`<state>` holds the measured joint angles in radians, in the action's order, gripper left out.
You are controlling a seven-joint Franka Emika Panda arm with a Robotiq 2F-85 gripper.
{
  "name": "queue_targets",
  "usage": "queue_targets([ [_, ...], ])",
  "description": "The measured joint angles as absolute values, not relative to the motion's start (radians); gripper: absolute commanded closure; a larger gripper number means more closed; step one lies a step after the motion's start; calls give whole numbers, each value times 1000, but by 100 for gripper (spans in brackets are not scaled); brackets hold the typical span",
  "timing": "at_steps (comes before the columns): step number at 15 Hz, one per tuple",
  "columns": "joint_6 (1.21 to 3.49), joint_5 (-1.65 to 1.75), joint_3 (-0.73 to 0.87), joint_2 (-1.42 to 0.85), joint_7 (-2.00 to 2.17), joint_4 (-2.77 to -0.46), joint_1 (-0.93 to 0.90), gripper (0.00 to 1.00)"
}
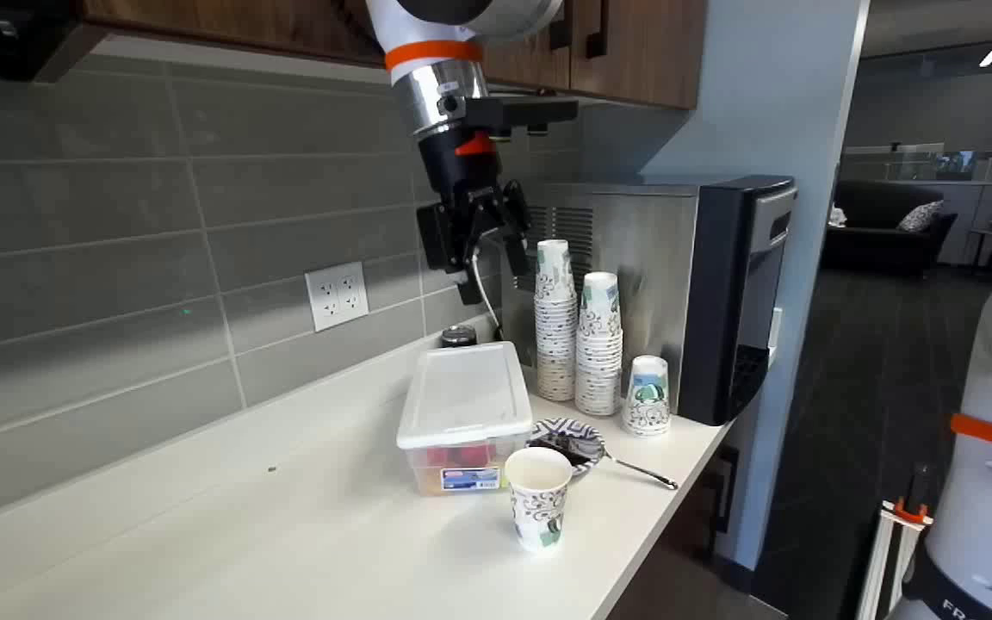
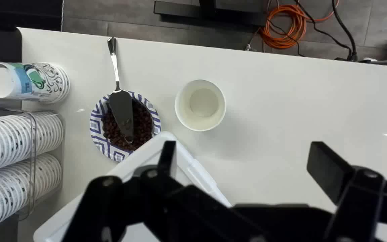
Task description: Remove the white lid from the container then remove the wooden box from the container and put the orange ball in the box.
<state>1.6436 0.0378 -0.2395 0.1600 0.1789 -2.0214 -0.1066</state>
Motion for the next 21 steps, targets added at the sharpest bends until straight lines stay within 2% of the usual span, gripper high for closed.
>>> queue_targets([
  [14, 1651, 103, -237, 127, 108, -2071, -136, 0],
  [21, 1856, 312, -257, 96, 14, -2243, -205, 0],
])
